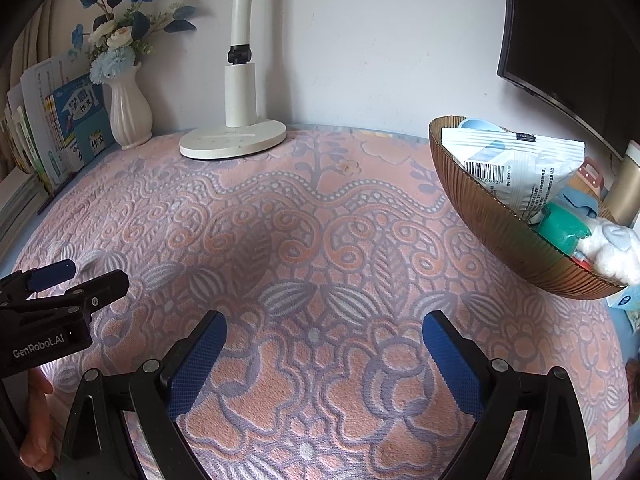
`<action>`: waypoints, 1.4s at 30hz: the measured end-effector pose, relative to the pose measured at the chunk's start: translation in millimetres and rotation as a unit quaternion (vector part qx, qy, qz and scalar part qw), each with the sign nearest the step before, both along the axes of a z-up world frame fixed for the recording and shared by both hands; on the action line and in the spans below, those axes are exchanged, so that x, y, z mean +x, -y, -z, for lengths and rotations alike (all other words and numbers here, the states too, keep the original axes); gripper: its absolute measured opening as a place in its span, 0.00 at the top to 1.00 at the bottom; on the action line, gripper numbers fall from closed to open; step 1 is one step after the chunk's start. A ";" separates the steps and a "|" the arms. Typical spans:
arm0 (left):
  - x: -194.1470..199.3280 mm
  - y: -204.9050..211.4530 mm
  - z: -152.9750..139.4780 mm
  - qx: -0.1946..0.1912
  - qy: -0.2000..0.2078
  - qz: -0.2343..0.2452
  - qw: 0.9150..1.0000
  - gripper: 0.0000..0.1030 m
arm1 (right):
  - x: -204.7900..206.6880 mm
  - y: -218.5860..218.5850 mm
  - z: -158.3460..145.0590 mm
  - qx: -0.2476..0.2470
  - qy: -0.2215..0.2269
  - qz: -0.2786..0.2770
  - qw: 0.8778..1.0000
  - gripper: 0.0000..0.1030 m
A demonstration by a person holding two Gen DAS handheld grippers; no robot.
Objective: Organize soft objects
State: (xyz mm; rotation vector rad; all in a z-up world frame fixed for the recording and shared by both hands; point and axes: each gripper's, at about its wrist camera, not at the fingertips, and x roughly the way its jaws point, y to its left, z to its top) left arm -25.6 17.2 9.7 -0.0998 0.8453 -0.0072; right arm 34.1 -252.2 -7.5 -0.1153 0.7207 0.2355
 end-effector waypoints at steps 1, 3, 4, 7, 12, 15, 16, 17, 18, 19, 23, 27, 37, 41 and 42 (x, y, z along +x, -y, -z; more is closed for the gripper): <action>0.1 0.4 0.0 0.000 0.000 -0.001 1.000 0.12 | 0.3 0.2 0.2 0.000 0.000 0.000 1.000 0.05; 0.3 0.6 0.1 0.001 0.000 -0.001 1.000 0.12 | 0.5 0.1 0.2 0.001 -0.001 -0.001 1.000 0.05; 0.9 0.6 0.4 0.001 -0.001 -0.001 1.000 0.12 | 0.7 0.4 0.2 0.001 -0.001 -0.001 1.000 0.05; 1.4 0.8 0.6 0.000 -0.002 -0.002 1.000 0.12 | 1.1 0.9 0.6 0.003 -0.003 -0.002 1.000 0.05; 1.1 0.8 0.3 0.000 -0.001 -0.001 1.000 0.12 | 0.8 0.5 1.1 0.003 -0.004 -0.001 1.000 0.05; 0.7 0.4 0.8 -0.001 -0.003 -0.002 1.000 0.12 | 0.6 0.8 1.2 0.003 -0.005 -0.001 1.000 0.05; 0.7 0.6 0.8 -0.002 -0.004 -0.002 1.000 0.12 | 1.0 1.0 1.1 0.003 -0.004 -0.002 1.000 0.05; 0.9 0.2 1.1 -0.002 -0.004 -0.001 1.000 0.12 | 1.0 1.1 1.2 0.003 -0.005 -0.002 1.000 0.04; 0.7 0.0 1.1 -0.002 -0.004 -0.001 1.000 0.12 | 1.1 1.3 1.2 0.003 -0.005 -0.002 1.000 0.04; 0.7 0.1 1.0 -0.002 -0.004 -0.001 1.000 0.12 | 0.8 1.1 1.3 0.003 -0.004 -0.002 1.000 0.04; 2.1 -0.9 2.2 -0.005 -0.007 0.003 1.000 0.12 | -1.6 -1.4 1.5 0.000 -0.001 -0.001 1.000 0.04; 3.1 -1.6 2.6 -0.006 -0.008 0.004 1.000 0.12 | -2.2 -1.5 1.7 0.000 -0.001 -0.001 1.000 0.04; 2.7 -1.0 2.6 -0.006 -0.008 0.003 1.000 0.12 | -1.0 -1.2 1.2 0.001 -0.003 -0.001 1.000 0.04; 2.6 -0.8 2.6 -0.006 -0.008 0.003 1.000 0.12 | -1.3 -1.3 1.2 0.000 -0.003 -0.001 1.000 0.04; 2.7 -0.8 2.7 -0.006 -0.008 0.003 1.000 0.12 | -1.1 -1.3 1.2 0.000 -0.003 -0.001 1.000 0.04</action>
